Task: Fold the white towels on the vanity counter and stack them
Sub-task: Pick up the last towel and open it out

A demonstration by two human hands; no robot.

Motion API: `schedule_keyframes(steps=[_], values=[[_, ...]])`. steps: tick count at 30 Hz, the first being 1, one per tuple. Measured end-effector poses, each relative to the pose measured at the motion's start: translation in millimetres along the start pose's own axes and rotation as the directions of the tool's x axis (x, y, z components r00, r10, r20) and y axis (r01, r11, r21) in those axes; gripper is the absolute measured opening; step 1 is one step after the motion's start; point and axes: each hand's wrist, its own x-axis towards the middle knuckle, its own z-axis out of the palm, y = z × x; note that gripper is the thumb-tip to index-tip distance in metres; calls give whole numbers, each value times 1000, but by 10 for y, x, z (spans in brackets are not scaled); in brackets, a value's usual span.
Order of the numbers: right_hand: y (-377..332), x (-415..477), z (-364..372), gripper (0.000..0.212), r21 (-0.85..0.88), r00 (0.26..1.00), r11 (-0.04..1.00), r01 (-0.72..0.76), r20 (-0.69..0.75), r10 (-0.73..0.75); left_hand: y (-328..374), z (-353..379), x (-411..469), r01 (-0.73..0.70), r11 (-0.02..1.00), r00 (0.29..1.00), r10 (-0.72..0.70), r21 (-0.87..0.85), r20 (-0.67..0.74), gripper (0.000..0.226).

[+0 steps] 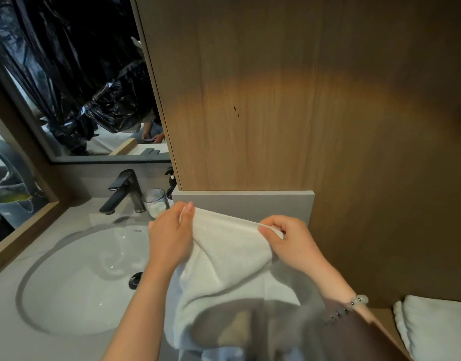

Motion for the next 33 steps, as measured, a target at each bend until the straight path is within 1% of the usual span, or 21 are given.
schedule_keyframes(steps=[2,5,8,10,11,13,16,17,18,19,22,23,25,29,30,33], values=[[85,-9,-60,25,8,999,1000,-25,-39,25,-105,-71,48,67,998,997,-67,6,-30,41],[144,-13,-128,20,9,997,1000,-17,-79,18,-219,-142,99,134,991,989,-133,22,-59,38],[80,5,-137,22,50,995,999,8,-99,-3,-202,-168,114,140,986,989,-135,95,-58,34],[21,31,-139,22,76,994,997,18,-106,-10,-140,-182,115,108,981,994,-101,163,-51,29],[-15,42,-138,21,85,995,996,19,-99,-11,-93,-178,114,83,978,996,-76,191,-41,30],[-96,70,-115,18,96,998,995,15,-67,-8,34,-139,89,1,979,1000,1,204,-8,42],[-227,106,-14,16,70,1000,998,3,-15,-2,280,-10,-27,-169,979,983,160,113,86,67],[-263,117,29,16,62,1000,998,1,-11,0,341,43,-78,-201,977,974,191,71,125,71],[-294,129,70,16,59,1000,998,-3,-14,4,386,94,-123,-215,976,966,208,30,156,70],[-317,138,104,16,60,1000,998,-9,-20,10,412,139,-165,-218,976,961,215,-6,172,63],[-352,154,145,17,67,999,997,-29,-30,32,398,231,-242,-174,983,963,182,-60,196,31],[-349,158,139,18,71,999,997,-39,-29,41,371,246,-252,-144,987,967,157,-76,199,29],[-328,160,119,18,75,998,996,-58,-23,59,311,265,-255,-123,989,973,136,-78,187,38],[-268,165,86,8,75,996,993,-86,14,85,277,265,-207,-168,986,970,169,-21,172,35],[-253,162,61,10,63,995,994,-93,43,90,267,251,-179,-171,985,973,172,-20,155,35],[-208,139,-74,25,-12,985,995,-97,143,98,237,161,-89,-158,986,983,163,-52,90,36]])
